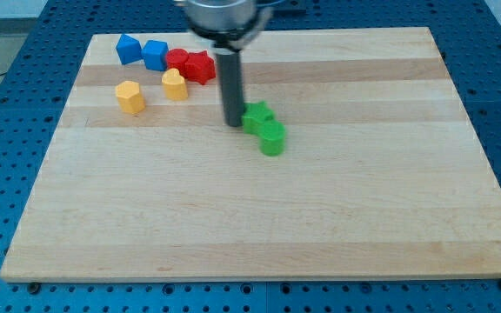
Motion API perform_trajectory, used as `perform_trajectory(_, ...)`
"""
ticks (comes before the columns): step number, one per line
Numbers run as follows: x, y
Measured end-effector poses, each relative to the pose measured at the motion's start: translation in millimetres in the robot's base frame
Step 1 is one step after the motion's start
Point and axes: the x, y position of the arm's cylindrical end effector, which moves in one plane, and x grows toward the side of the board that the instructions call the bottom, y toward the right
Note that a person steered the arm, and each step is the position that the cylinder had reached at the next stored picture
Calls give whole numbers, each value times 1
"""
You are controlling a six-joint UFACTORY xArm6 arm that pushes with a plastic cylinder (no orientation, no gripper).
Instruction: Move the yellow heart right to the yellow hexagon
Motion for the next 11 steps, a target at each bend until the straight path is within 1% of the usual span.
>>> perform_trajectory(1, 7, -1)
perform_trajectory(2, -11, -32)
perform_trajectory(3, -56, -35)
perform_trajectory(4, -59, -56)
perform_trajectory(5, -54, -77)
perform_trajectory(6, -57, -76)
perform_trajectory(7, -90, -82)
perform_trajectory(8, -91, -117)
perform_trajectory(9, -74, -143)
perform_trajectory(10, -73, -154)
perform_trajectory(11, -91, -169)
